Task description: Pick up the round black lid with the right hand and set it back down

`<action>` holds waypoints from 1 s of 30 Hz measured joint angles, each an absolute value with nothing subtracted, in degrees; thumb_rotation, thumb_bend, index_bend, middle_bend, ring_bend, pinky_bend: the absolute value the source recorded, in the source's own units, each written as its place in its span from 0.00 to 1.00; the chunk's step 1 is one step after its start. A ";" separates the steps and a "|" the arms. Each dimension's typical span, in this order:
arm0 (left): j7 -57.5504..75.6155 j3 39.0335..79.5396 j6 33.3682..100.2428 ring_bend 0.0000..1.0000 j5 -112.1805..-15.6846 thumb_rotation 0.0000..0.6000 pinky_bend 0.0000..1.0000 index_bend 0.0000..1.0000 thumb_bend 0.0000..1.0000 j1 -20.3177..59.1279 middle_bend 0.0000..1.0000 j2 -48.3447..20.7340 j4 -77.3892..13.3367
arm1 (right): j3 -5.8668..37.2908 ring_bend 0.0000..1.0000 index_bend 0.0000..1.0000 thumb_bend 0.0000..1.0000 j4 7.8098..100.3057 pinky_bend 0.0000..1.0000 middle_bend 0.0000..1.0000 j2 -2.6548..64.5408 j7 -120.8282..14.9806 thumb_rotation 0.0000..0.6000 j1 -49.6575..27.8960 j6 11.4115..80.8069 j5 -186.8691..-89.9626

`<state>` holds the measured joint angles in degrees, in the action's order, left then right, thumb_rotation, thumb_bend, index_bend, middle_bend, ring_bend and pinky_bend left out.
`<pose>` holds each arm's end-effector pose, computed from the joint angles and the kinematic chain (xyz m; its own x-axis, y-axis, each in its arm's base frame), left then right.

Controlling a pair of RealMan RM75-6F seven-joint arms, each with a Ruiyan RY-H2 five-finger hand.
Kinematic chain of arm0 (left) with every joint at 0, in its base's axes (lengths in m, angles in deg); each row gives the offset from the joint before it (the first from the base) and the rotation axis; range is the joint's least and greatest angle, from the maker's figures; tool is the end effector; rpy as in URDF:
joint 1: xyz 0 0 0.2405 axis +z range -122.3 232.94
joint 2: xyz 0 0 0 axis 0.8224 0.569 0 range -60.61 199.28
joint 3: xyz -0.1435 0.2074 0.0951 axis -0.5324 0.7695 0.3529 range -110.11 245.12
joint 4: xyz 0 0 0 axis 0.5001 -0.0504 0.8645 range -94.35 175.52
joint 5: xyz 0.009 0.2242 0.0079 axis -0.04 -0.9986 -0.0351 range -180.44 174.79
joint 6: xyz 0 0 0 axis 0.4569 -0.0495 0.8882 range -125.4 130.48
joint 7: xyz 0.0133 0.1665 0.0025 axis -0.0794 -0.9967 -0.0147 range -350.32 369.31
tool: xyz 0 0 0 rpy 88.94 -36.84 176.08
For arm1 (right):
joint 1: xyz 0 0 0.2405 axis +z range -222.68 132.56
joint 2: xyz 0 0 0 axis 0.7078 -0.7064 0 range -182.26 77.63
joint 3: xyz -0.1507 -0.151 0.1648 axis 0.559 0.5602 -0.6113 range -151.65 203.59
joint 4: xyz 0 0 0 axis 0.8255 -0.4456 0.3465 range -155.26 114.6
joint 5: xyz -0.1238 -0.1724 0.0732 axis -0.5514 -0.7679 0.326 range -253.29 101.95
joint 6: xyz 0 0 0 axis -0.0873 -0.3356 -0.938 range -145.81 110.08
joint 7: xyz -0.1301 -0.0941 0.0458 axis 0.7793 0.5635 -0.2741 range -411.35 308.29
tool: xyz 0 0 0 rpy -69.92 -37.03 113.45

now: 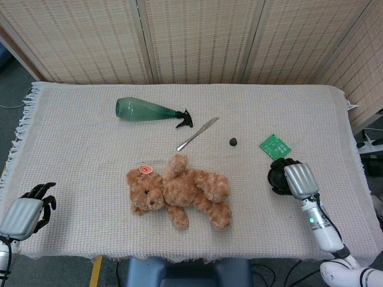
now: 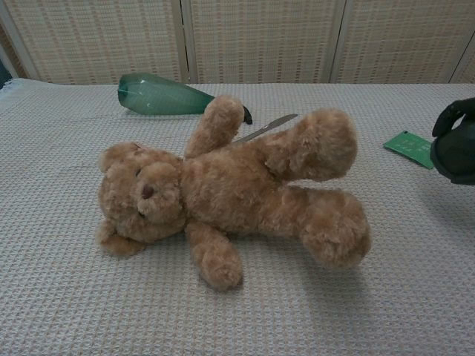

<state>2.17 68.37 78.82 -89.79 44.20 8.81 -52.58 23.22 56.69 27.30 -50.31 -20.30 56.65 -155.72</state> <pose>-0.3233 0.2247 0.1380 0.5678 0.1495 0.8095 0.8226 -0.1401 -0.5511 -0.2881 -0.3207 0.0608 0.4204 -0.0495 0.9060 -0.8905 -0.2140 0.4015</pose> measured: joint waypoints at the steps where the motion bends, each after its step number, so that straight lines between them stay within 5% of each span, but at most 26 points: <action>1: 2.11 68.38 78.81 0.18 -89.79 1.00 0.43 0.57 0.76 44.20 0.17 8.81 -52.61 | 23.23 0.54 0.52 0.09 55.44 0.75 0.47 27.88 -52.44 1.00 -20.76 59.81 -158.45; 5: 1.97 68.41 78.70 0.18 -89.74 1.00 0.43 0.57 0.76 44.19 0.17 8.74 -52.65 | 23.25 0.54 0.52 0.09 50.45 0.75 0.47 29.67 -61.22 1.00 -22.65 71.94 -165.51; 8: 1.90 68.40 78.58 0.18 -89.65 1.00 0.43 0.57 0.76 44.14 0.17 8.70 -52.66 | 23.28 0.54 0.52 0.09 50.43 0.75 0.47 29.36 -62.58 1.00 -23.37 74.38 -165.63; 13: 1.89 68.39 78.40 0.18 -89.57 1.00 0.43 0.57 0.76 44.06 0.17 8.66 -52.64 | 23.02 0.54 0.52 0.09 55.35 0.75 0.47 26.35 -53.58 1.00 -23.76 66.65 -160.04; 20: 2.05 68.41 78.52 0.18 -89.69 1.00 0.43 0.57 0.77 44.10 0.17 8.70 -52.61 | 21.55 0.54 0.52 0.09 66.83 0.75 0.47 21.47 -26.37 1.00 -22.83 52.05 -139.48; 25: 2.03 68.37 78.43 0.18 -89.55 1.00 0.43 0.57 0.77 44.08 0.17 8.71 -52.62 | 21.01 0.55 0.52 0.09 69.61 0.76 0.48 20.88 -18.85 1.00 -22.71 50.85 -131.67; 30: 1.87 68.42 78.38 0.18 -89.55 1.00 0.43 0.57 0.76 44.07 0.17 8.70 -52.67 | 21.23 0.55 0.52 0.09 67.96 0.75 0.48 21.44 -26.93 1.00 -23.16 52.89 -139.07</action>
